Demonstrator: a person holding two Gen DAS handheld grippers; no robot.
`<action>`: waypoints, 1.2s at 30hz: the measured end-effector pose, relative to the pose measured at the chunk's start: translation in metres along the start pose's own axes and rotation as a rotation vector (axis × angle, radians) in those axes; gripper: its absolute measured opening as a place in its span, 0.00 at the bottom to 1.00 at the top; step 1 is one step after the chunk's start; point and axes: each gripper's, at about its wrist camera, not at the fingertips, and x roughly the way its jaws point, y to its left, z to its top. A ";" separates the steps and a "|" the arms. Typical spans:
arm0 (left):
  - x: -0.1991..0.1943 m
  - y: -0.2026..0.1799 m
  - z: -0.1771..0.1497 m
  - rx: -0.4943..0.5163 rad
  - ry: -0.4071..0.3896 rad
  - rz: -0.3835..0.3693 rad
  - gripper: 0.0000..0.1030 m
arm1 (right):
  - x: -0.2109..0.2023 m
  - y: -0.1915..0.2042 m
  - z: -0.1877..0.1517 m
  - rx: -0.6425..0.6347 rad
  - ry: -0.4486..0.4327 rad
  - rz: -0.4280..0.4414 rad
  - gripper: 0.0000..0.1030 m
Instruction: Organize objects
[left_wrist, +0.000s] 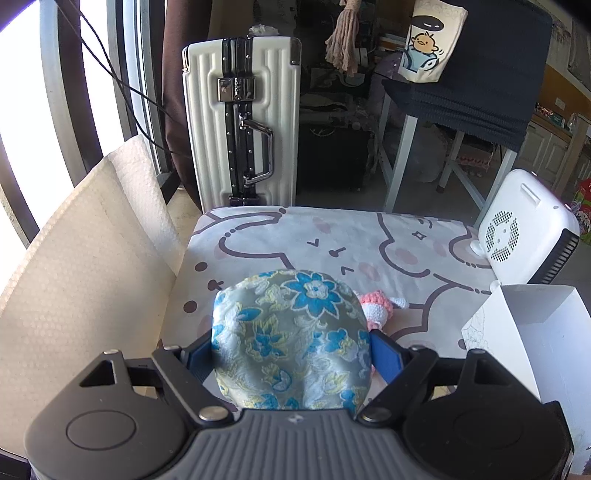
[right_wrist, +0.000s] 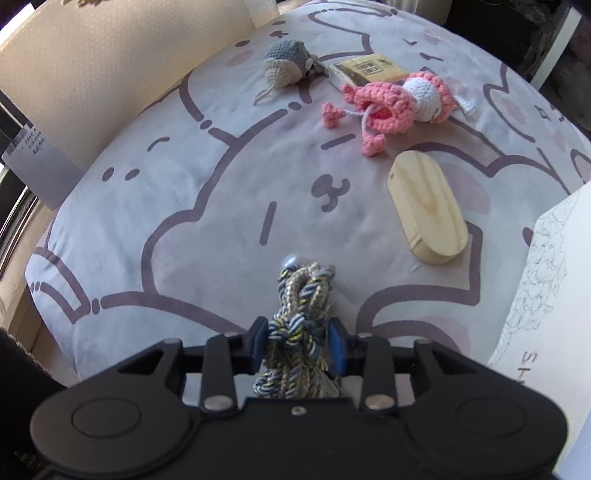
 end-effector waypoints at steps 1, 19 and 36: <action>0.000 0.000 0.000 0.001 0.001 0.001 0.82 | 0.000 0.001 0.000 -0.006 -0.003 -0.005 0.34; -0.016 -0.005 -0.011 0.024 -0.033 0.054 0.82 | -0.114 -0.036 0.032 0.166 -0.374 -0.026 0.33; -0.033 -0.025 -0.022 0.039 -0.054 0.074 0.82 | -0.170 -0.059 0.017 0.229 -0.517 -0.066 0.33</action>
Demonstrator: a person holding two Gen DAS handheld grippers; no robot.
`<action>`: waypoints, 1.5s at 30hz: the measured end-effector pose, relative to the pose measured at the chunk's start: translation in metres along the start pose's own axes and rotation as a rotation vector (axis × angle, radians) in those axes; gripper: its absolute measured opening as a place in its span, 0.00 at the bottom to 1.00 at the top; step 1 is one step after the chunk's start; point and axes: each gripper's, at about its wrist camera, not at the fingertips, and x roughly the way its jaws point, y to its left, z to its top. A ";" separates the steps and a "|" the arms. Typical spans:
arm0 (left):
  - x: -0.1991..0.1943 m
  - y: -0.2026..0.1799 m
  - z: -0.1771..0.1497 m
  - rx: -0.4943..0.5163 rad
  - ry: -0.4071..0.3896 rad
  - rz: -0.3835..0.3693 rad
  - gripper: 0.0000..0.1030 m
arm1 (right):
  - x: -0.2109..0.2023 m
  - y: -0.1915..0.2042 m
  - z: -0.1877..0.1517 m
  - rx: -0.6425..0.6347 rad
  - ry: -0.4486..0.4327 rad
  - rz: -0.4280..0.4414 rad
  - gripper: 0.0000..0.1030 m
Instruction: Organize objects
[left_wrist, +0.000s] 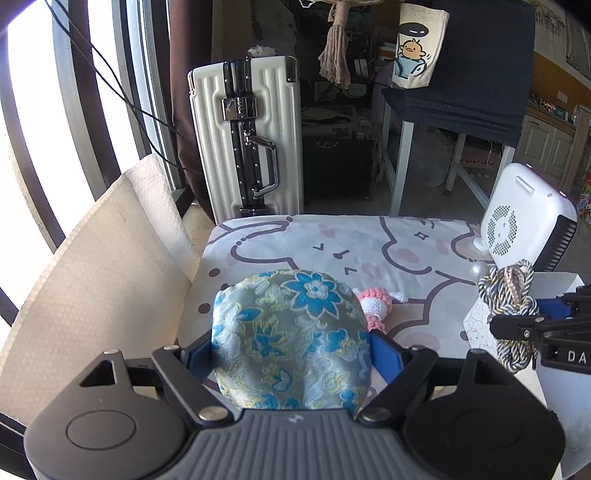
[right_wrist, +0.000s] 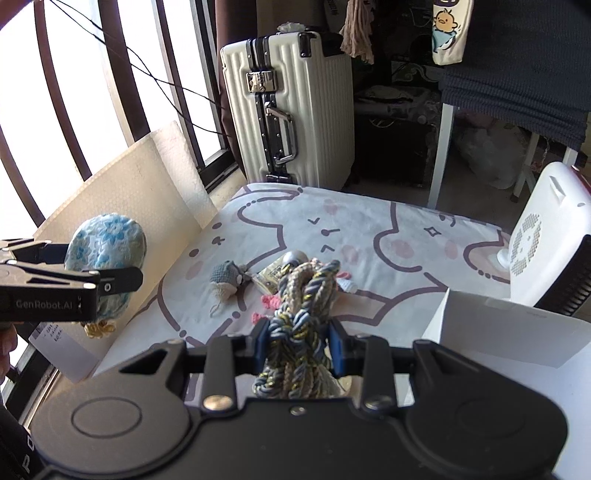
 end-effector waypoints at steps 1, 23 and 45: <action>0.000 -0.001 0.000 0.000 0.002 0.001 0.82 | -0.001 -0.001 0.000 0.001 -0.003 -0.003 0.33; 0.006 -0.078 0.025 0.108 -0.008 -0.120 0.82 | -0.041 -0.061 -0.004 0.079 -0.046 -0.083 0.33; 0.013 -0.203 0.029 0.335 0.003 -0.328 0.82 | -0.083 -0.151 -0.048 0.207 -0.018 -0.234 0.33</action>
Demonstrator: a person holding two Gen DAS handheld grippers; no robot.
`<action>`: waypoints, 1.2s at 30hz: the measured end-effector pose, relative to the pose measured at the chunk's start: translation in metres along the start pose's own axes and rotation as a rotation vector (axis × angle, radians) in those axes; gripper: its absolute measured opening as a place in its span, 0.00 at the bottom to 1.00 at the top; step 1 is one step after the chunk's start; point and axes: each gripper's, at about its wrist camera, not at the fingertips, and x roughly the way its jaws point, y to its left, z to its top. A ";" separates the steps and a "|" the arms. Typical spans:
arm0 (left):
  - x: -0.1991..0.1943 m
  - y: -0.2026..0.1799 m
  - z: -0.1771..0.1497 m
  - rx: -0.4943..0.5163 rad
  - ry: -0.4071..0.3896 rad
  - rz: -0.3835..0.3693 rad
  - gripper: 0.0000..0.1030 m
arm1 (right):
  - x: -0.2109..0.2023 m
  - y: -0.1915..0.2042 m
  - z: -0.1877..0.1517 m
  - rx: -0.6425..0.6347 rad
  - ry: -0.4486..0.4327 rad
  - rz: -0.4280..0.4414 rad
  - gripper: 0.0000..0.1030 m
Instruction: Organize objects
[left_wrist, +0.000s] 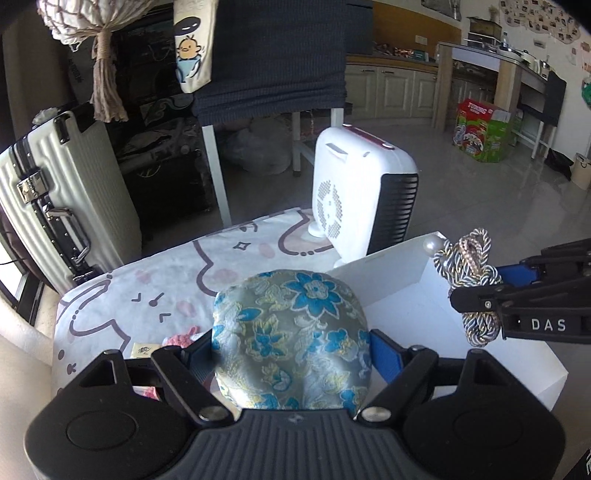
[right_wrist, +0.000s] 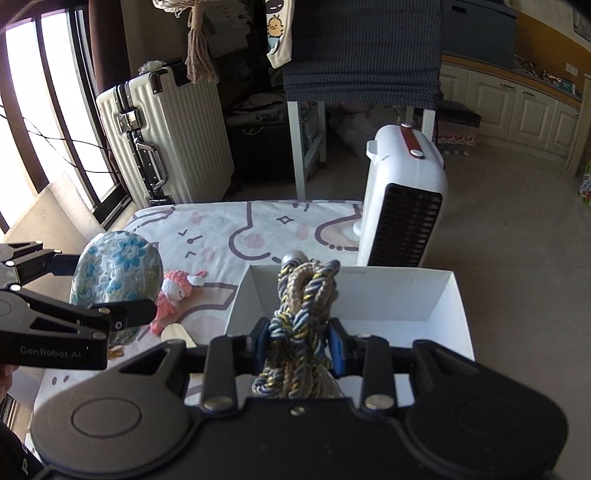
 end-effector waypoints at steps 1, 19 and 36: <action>0.002 -0.004 0.001 0.010 0.002 -0.011 0.82 | 0.000 -0.004 -0.001 0.003 0.005 -0.005 0.33; 0.075 -0.075 -0.001 0.300 0.196 -0.169 0.82 | 0.049 -0.055 -0.041 0.008 0.268 -0.032 0.33; 0.129 -0.107 -0.022 0.493 0.348 -0.182 0.82 | 0.094 -0.059 -0.073 -0.042 0.459 -0.027 0.33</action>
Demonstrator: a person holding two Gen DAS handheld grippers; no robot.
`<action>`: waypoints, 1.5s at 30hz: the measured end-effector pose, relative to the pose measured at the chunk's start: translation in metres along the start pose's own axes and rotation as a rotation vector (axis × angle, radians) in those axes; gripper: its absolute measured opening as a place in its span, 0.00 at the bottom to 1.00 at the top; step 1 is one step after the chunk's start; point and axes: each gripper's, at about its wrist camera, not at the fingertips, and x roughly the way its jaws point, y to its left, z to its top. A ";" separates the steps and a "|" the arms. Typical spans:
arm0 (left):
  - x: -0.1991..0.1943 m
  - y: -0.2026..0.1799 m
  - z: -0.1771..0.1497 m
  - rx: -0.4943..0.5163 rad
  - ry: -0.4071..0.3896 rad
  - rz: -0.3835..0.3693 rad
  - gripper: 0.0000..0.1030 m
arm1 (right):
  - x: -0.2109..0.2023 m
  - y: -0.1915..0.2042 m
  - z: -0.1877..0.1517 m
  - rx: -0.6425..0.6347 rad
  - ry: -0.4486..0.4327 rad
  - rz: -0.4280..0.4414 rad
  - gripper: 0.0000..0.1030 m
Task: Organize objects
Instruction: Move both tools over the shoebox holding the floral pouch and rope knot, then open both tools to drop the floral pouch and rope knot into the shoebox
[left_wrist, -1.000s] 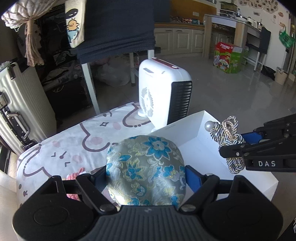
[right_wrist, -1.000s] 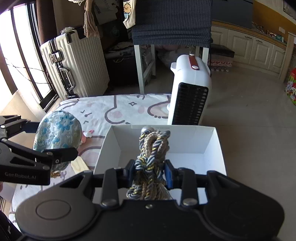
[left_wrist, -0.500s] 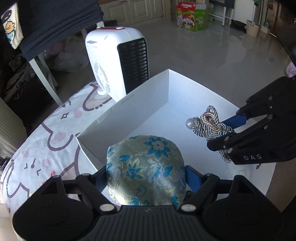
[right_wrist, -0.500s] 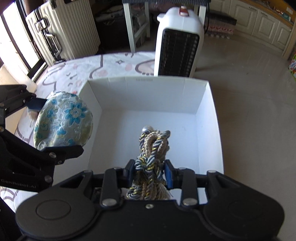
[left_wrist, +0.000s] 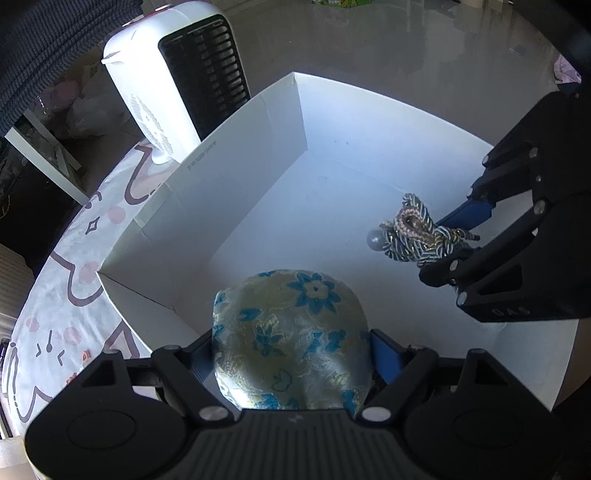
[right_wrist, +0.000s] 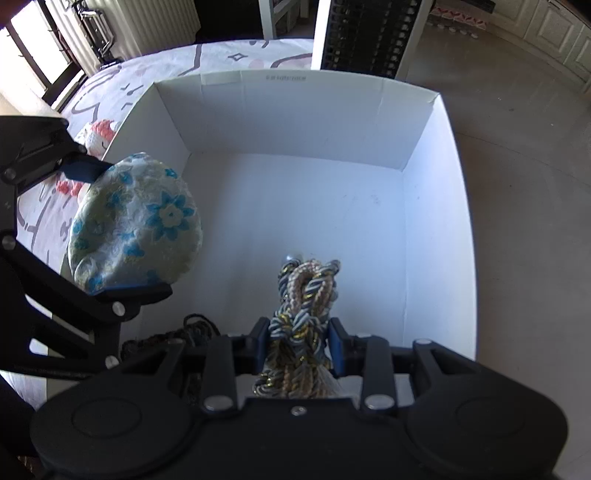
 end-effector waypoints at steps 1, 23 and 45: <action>0.002 -0.001 0.000 0.009 0.005 -0.002 0.83 | 0.002 0.000 0.000 -0.004 0.005 -0.002 0.33; 0.010 -0.009 0.003 0.033 0.019 0.000 0.92 | -0.005 -0.001 -0.005 0.002 -0.006 -0.023 0.45; -0.041 0.045 -0.008 -0.234 -0.127 0.071 0.92 | -0.053 -0.004 0.014 0.053 -0.188 -0.050 0.50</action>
